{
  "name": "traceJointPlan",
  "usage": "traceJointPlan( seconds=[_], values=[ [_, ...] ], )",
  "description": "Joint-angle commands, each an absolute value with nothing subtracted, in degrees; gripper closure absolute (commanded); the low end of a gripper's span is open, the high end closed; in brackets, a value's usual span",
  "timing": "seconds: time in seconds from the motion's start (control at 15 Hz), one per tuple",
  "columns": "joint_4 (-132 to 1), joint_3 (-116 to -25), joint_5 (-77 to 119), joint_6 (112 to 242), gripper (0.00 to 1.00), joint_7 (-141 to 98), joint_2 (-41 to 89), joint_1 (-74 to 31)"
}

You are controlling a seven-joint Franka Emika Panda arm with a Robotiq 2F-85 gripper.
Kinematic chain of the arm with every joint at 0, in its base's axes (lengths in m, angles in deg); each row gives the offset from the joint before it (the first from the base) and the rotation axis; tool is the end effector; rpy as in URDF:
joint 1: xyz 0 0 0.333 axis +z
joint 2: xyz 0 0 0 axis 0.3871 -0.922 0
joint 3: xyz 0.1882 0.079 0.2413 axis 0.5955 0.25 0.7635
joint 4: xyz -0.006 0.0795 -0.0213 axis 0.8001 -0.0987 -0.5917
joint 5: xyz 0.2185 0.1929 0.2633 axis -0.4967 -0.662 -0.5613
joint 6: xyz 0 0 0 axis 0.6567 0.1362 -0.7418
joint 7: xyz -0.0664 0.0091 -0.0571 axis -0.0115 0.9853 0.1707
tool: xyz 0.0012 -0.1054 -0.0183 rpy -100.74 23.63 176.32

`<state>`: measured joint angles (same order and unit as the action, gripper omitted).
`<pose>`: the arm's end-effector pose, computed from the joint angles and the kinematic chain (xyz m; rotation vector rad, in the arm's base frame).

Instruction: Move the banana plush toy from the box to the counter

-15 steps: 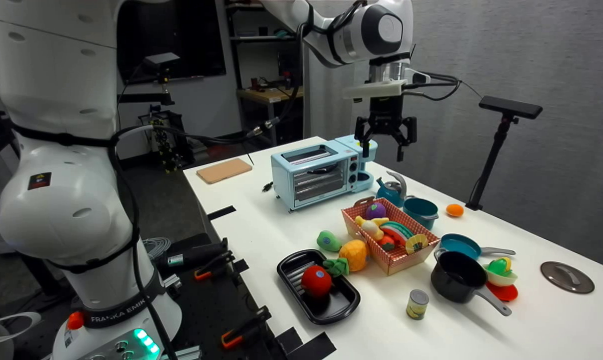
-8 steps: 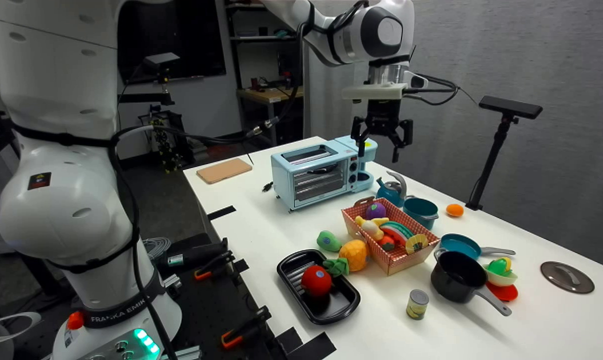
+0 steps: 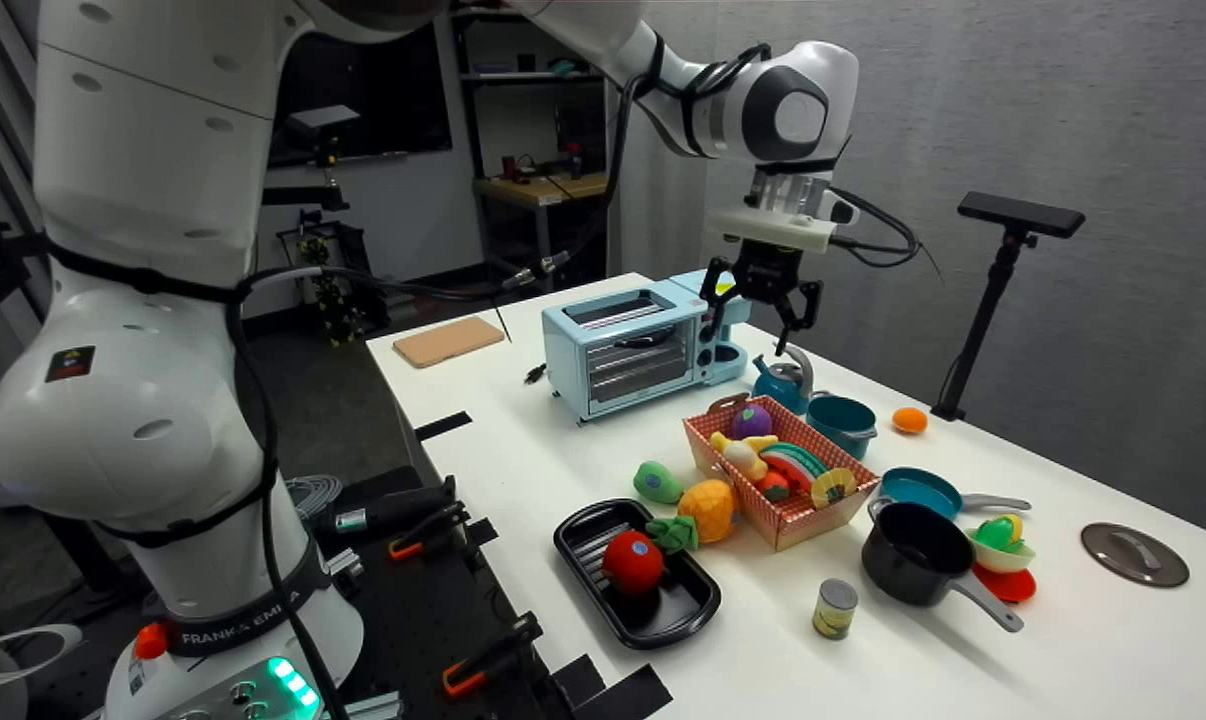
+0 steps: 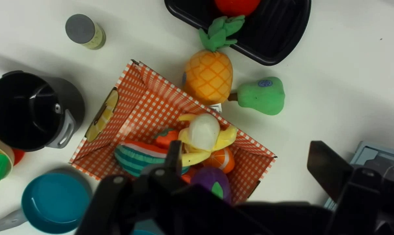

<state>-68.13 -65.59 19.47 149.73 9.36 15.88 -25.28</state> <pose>0.6437 -0.0220 0.3459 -3.0155 -0.6781 0.3206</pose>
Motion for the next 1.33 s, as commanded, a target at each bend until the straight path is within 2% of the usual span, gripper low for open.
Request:
traceJointPlan(
  seconds=[0.0, 0.47, 1.27],
  values=[
    [-59.7, -64.4, 17.4, 145.5, 0.02, 14.0, 10.0, -28.0],
    [-48.6, -64.0, 19.1, 139.9, 0.02, 15.3, 1.6, -28.3],
    [-38.1, -62.1, 20.5, 138.3, 0.07, 15.7, -10.8, -27.3]
  ],
)
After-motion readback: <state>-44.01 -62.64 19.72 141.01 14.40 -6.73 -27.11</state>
